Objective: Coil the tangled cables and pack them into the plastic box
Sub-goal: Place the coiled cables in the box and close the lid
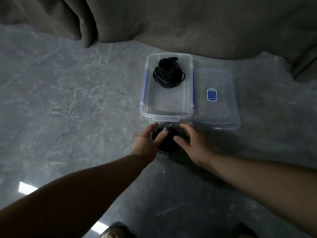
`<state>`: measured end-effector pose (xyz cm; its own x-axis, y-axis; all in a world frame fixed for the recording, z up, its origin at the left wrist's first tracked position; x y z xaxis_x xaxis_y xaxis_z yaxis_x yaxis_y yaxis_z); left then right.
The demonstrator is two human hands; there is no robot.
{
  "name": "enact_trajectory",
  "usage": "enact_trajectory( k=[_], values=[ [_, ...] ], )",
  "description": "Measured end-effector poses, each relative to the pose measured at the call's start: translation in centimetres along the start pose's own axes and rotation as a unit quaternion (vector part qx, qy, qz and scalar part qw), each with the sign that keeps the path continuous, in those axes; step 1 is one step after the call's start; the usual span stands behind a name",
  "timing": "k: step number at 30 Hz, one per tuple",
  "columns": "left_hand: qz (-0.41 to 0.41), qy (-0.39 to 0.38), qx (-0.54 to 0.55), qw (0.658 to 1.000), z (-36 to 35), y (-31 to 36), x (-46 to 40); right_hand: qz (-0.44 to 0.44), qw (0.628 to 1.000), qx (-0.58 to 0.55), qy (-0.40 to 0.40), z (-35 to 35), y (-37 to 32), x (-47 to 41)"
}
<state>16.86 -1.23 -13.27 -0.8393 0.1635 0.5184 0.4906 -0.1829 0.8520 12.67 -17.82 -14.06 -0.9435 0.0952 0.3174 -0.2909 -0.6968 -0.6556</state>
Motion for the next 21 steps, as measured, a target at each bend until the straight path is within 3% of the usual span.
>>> enact_trajectory(
  k=[5,11,21],
  values=[
    [-0.013,-0.009,-0.099,0.995,-0.4,-1.3,-0.1,0.018,0.996,0.026,-0.084,-0.4,-0.1,0.2],
    [-0.033,-0.001,-0.125,0.992,-0.4,-1.3,0.7,0.047,0.996,-0.005,-0.079,-1.2,-0.5,0.4],
    [-0.128,0.018,0.002,0.992,0.8,5.1,5.2,0.129,0.989,-0.022,0.071,1.5,-3.3,2.1]
  ],
)
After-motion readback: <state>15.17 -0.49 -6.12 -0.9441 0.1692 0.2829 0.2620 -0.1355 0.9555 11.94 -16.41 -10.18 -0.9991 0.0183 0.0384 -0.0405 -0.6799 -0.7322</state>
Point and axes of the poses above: each hand's wrist, its own x-axis away from the middle knuckle, its own z-axis out of the back of the hand, y = z × x, the point moved 2 cm from there along -x, towards the middle knuckle, and after that the axes turned 12 degrees about x, right-handed, at the moved point
